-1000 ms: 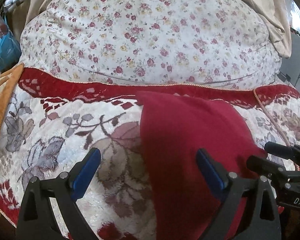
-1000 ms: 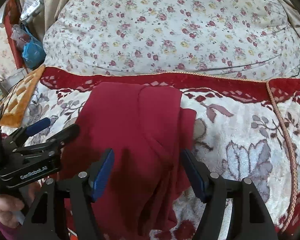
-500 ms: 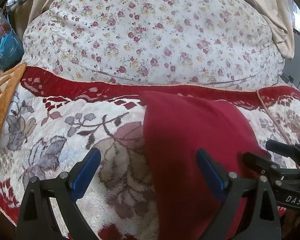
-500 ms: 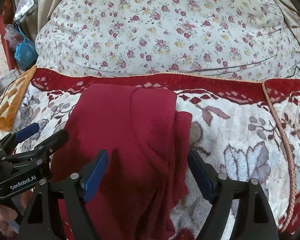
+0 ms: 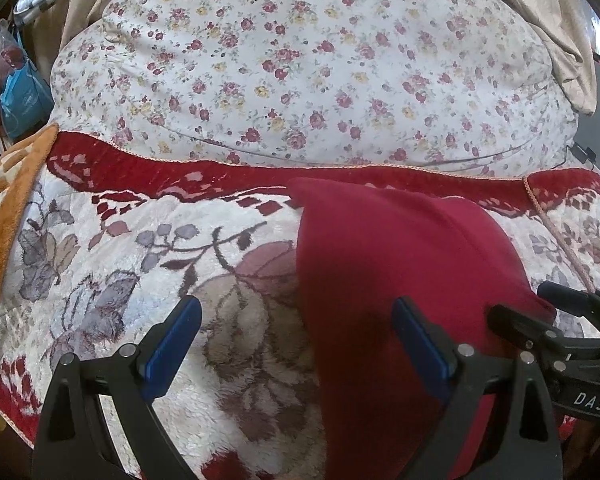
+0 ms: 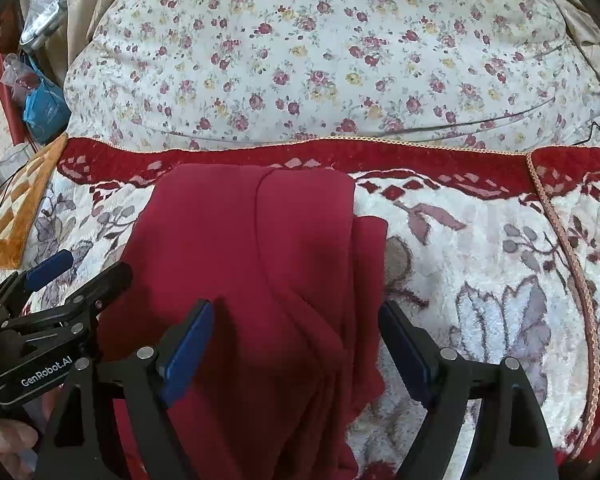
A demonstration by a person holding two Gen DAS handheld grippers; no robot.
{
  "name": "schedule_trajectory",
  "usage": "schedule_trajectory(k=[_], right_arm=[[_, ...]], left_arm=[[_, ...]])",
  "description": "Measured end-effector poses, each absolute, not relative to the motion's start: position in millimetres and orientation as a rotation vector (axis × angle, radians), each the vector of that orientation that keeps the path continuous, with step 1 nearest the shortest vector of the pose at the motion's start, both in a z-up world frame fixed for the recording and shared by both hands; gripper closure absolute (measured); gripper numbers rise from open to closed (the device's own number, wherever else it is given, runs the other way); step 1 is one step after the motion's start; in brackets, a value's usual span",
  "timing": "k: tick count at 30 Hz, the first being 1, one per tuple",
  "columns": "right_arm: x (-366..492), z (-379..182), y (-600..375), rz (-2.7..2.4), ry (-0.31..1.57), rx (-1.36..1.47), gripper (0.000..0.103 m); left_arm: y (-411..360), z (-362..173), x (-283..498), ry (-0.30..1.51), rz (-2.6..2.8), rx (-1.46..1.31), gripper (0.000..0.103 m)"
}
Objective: Fold small clothes
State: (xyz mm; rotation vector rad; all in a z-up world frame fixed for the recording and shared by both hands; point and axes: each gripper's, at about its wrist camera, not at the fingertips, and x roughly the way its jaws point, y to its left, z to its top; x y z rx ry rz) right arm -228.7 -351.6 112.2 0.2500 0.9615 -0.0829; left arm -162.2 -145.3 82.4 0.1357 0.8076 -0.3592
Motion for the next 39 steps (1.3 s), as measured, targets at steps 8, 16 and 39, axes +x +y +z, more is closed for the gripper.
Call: schedule_trajectory(k=[8,16,39], right_arm=[[-226.8,111.0,-352.4,-0.080,0.963,0.258,0.014],[-224.3,109.3,-351.5,-0.082,0.971,0.253,0.014],[-220.0,108.4,-351.4,-0.062,0.985,0.244,0.013]], left_arm=[[-145.3,80.7,-160.1,0.817,-0.355,0.132,0.008],[-144.2,80.4,-158.8,0.823,-0.356,0.124,0.008],[-142.7,79.4,-155.8,0.818,-0.345,0.125,0.008]])
